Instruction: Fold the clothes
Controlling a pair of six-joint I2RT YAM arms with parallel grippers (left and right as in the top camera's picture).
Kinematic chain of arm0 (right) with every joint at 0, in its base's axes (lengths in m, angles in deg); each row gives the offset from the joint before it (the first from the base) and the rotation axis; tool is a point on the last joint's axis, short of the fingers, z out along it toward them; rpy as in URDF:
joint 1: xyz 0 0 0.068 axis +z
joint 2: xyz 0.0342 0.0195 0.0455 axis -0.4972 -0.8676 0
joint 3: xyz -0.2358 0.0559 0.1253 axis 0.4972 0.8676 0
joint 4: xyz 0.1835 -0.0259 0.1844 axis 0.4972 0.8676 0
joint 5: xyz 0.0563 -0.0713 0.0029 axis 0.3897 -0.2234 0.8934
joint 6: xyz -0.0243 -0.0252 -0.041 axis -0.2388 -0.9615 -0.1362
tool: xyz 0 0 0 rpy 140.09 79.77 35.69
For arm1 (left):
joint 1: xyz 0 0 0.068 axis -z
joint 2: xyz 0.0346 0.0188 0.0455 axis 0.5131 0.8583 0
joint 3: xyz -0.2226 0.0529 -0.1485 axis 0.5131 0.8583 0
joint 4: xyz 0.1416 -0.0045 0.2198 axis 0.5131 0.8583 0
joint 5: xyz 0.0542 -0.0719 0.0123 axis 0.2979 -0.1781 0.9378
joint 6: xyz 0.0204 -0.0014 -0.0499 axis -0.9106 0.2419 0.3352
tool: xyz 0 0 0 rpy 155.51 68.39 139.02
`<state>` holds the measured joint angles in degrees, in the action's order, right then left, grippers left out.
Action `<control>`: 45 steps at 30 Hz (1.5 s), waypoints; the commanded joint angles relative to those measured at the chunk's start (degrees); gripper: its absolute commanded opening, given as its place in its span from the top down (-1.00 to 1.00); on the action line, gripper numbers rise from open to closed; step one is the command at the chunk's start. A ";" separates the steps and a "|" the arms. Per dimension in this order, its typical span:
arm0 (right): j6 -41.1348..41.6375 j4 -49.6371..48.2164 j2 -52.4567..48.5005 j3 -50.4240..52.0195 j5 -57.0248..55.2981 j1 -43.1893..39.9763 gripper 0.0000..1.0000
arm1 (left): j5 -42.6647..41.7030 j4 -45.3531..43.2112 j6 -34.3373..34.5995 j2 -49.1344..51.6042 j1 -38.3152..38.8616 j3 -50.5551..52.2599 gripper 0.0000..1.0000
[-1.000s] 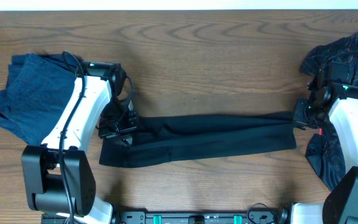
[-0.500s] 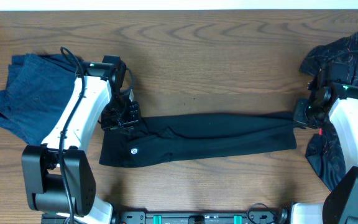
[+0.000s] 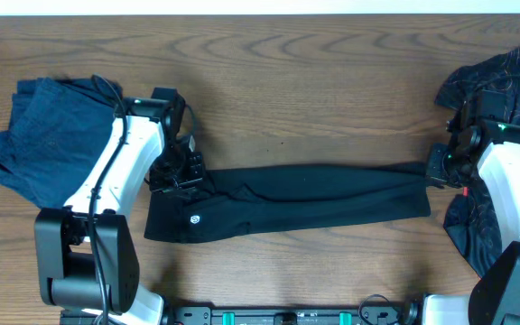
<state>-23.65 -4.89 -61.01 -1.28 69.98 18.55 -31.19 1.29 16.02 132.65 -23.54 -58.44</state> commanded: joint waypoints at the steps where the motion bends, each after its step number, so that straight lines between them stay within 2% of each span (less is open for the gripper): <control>1: 0.57 0.94 1.05 0.04 -0.39 0.42 0.97 | -0.35 -0.31 0.55 -0.68 0.96 0.44 0.66; 7: 0.61 4.66 1.05 0.04 -0.42 0.42 0.96 | -2.91 -1.97 0.33 -0.70 2.03 0.42 0.66; 10: 0.59 4.79 1.05 0.04 -0.39 0.42 0.67 | -2.89 -1.92 0.26 -0.70 2.08 0.42 0.66; 14: 0.57 5.79 1.05 0.04 -0.09 0.42 0.63 | -2.89 -1.92 -0.15 -0.81 2.08 0.42 0.66; 15: 0.59 6.45 1.05 0.04 -0.63 0.42 0.53 | -2.89 -1.92 -0.17 -0.94 2.08 0.42 0.66; 19: 0.61 7.10 1.05 0.04 -2.16 0.39 -0.24 | -2.86 -2.14 -1.27 -2.23 2.08 0.17 0.66; 21: 0.59 6.80 1.05 0.04 -2.14 0.39 -0.39 | -2.84 -2.58 -1.55 -3.56 2.08 0.15 0.66; 23: 0.31 6.49 1.05 0.04 -2.14 0.37 -0.45 | -2.86 -2.78 -1.73 -4.87 2.08 0.15 0.66; 30: -3.39 6.03 1.05 0.04 -2.14 0.33 -0.44 | -2.84 -2.80 -2.08 -8.46 2.08 0.17 0.66; 34: -8.02 6.08 1.05 0.04 -1.86 0.33 -0.62 | -2.84 -2.78 -2.05 -8.39 2.08 0.46 0.66; 35: -10.03 6.21 1.05 0.04 -1.42 0.33 -0.69 | -2.82 -2.80 -1.75 -8.39 2.08 0.46 0.55; 38: -14.80 6.67 1.05 0.04 1.05 0.31 -0.73 | -2.64 -2.78 0.74 -8.39 2.08 0.52 0.49; 41: -15.56 6.69 1.05 0.04 3.69 0.31 -0.75 | -2.14 -3.37 2.34 -8.37 2.08 0.92 0.48; 45: -15.52 6.71 1.05 0.04 4.15 0.31 -0.76 | 5.03 -6.49 6.78 -8.26 2.08 2.73 0.47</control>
<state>-36.96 1.78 -61.01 -1.28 72.43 18.55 -31.89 -4.50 18.71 124.45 -21.57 -57.22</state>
